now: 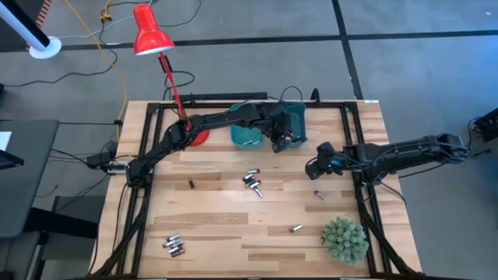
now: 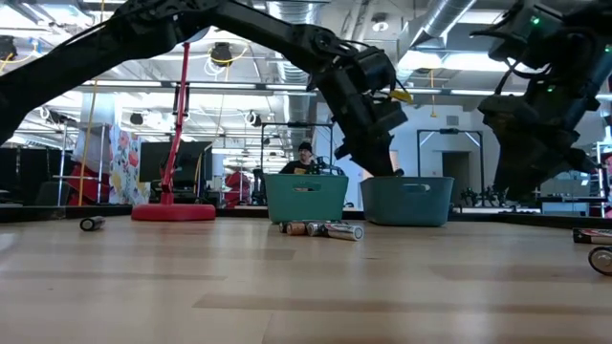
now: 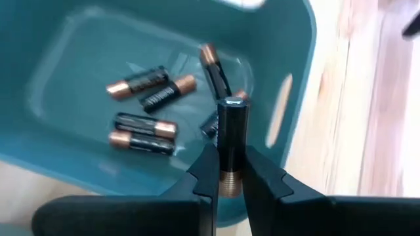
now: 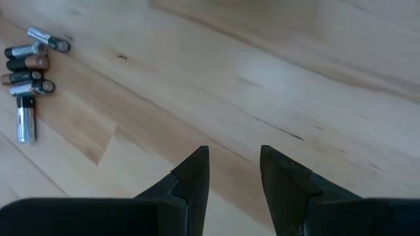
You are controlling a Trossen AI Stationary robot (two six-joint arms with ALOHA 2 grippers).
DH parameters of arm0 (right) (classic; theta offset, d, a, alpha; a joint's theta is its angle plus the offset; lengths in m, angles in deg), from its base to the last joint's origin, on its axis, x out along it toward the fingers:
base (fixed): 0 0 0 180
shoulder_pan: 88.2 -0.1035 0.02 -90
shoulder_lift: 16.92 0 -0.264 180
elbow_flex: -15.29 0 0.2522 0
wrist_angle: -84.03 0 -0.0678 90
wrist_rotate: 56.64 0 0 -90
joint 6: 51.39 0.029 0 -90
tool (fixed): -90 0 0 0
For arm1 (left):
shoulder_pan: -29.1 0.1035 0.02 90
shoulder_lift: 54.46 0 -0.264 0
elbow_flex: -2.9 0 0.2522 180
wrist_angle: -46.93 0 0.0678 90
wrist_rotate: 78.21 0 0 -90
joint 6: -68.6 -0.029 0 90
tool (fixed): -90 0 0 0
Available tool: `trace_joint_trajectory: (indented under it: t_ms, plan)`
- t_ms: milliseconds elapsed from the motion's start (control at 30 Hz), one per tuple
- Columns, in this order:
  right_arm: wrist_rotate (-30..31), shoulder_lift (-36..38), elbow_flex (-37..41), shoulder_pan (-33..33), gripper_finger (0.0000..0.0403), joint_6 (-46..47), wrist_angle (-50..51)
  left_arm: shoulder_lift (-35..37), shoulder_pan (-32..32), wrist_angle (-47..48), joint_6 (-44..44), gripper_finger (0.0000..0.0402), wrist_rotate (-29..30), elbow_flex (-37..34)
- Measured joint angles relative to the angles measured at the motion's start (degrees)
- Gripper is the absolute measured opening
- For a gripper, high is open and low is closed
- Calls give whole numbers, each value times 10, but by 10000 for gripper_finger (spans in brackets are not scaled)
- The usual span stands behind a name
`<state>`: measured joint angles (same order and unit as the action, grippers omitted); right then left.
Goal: Sort batteries
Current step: Put the black battery into the blue bin
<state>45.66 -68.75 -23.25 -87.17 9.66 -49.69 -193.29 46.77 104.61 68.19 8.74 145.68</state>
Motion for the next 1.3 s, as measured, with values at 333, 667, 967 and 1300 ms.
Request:
trace_joint_trajectory:
  t_ms: [333, 667, 967, 1300]
  plan:
    - [0, 0, 0, 7, 150, 5, -2, 0, 2, -3, 0, 85, 22, 0]
    - [0, 0, 0, 7, 150, 11, -5, 0, 0, -4, -3, 144, 23, 0]
    - [0, 0, 0, 6, 150, 15, -6, 12, 0, 45, 23, 143, 24, 19]
    - [-1, 0, 0, -2, 150, 15, -15, 62, -10, 163, 58, 119, 30, 21]
